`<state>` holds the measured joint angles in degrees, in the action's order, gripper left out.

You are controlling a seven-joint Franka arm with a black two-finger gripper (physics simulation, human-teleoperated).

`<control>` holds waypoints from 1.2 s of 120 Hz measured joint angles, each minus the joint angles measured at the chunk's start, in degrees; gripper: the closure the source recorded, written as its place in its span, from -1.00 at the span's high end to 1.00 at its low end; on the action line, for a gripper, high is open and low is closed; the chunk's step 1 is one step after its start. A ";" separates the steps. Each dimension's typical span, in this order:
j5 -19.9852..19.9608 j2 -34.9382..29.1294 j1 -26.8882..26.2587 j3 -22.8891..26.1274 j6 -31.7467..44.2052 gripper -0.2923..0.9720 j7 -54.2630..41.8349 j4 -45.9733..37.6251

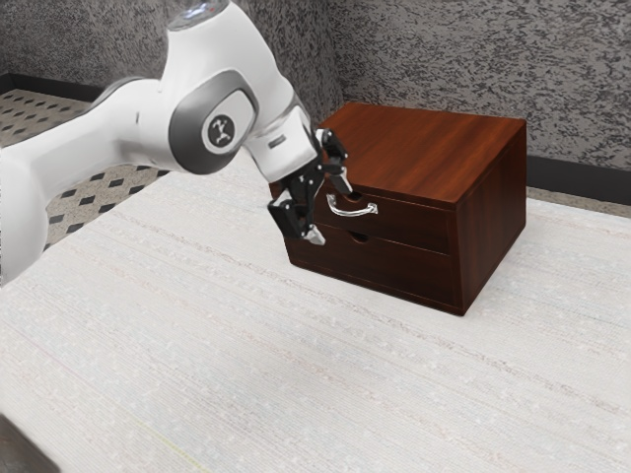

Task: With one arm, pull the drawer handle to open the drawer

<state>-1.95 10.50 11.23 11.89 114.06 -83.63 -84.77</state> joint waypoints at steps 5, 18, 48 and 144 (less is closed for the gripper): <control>0.03 0.32 -1.04 -1.23 0.31 0.54 -0.16 0.01; 0.10 1.22 -1.45 -2.17 1.56 0.54 -0.52 -0.01; 0.29 3.46 -1.38 -2.40 3.36 0.54 -1.28 0.06; 2.10 6.15 -1.49 -2.90 6.87 0.54 -2.25 0.08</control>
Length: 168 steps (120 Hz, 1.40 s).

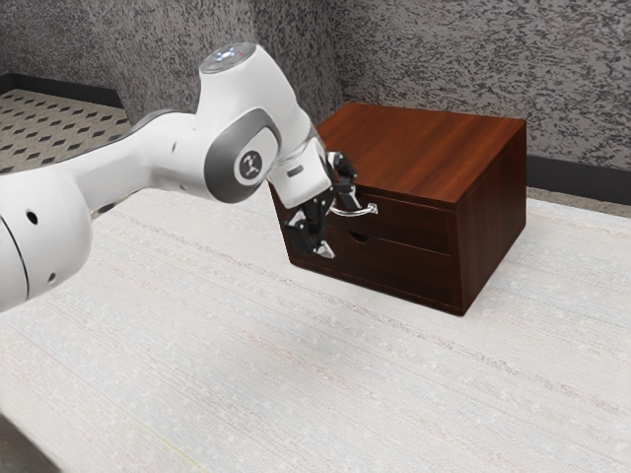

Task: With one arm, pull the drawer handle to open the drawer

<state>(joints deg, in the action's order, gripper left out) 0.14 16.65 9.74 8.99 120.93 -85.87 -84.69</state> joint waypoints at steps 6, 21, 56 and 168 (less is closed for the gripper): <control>-0.02 0.00 0.05 -0.28 0.04 0.54 -0.03 -0.01; -0.09 -0.01 0.03 -0.45 0.07 0.50 -0.07 -0.06; -0.23 -0.18 -0.07 -0.61 0.12 0.20 -0.01 -0.15; -0.75 -9.28 -0.05 -0.92 -0.23 0.00 0.25 -10.82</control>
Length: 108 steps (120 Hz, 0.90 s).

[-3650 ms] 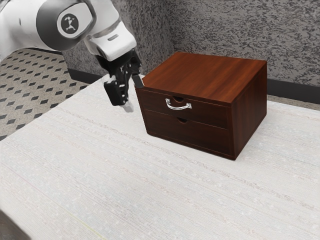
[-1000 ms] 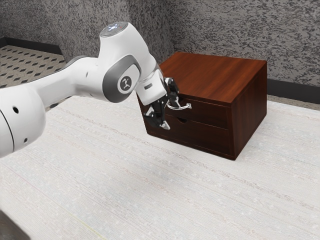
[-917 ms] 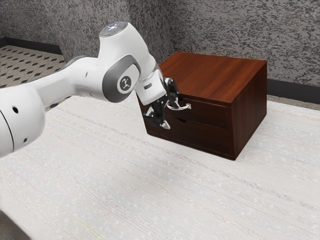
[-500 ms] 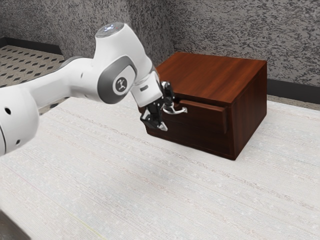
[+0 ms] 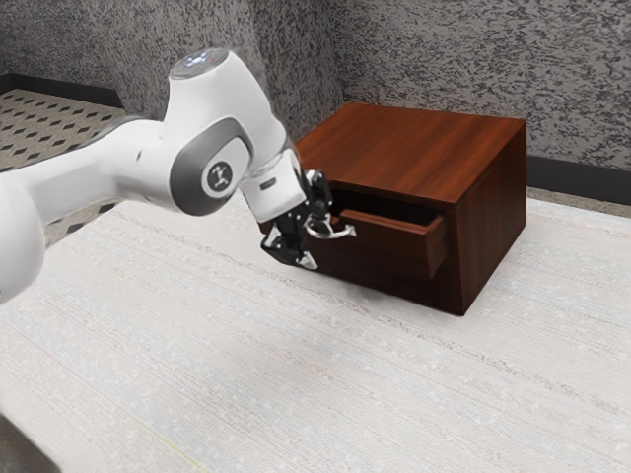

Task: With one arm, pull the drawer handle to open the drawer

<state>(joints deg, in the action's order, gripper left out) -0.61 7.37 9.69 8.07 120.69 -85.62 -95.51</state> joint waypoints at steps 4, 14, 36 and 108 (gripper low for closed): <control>-0.01 -0.49 0.00 -0.01 0.04 -0.01 0.02 -0.54; -0.06 -1.68 -0.04 -0.01 0.12 -0.03 0.07 -1.73; -0.35 -4.52 0.02 0.01 0.25 -0.04 0.26 -4.80; -2.93 -12.21 0.70 0.02 0.34 0.02 0.82 -13.38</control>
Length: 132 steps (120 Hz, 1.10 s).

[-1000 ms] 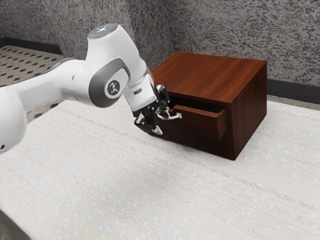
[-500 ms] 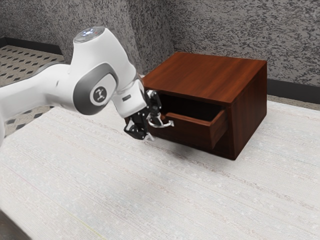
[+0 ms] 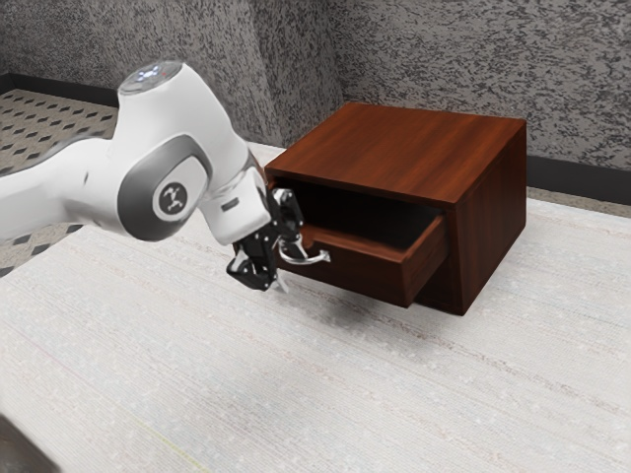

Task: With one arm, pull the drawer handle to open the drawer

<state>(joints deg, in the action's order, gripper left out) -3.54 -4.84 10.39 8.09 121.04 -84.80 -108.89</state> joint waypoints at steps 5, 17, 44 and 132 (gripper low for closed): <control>-0.26 -0.35 0.07 0.01 0.01 0.03 0.02 -0.44; -0.66 -1.42 0.17 0.02 0.07 0.02 0.08 -1.57; -1.57 -4.81 0.39 0.08 0.30 0.00 0.19 -5.21; -3.13 3.14 -6.57 -0.67 -33.54 0.50 7.22 30.65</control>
<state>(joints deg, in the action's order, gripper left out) -6.67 -1.70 3.82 7.42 87.49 -77.58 -78.24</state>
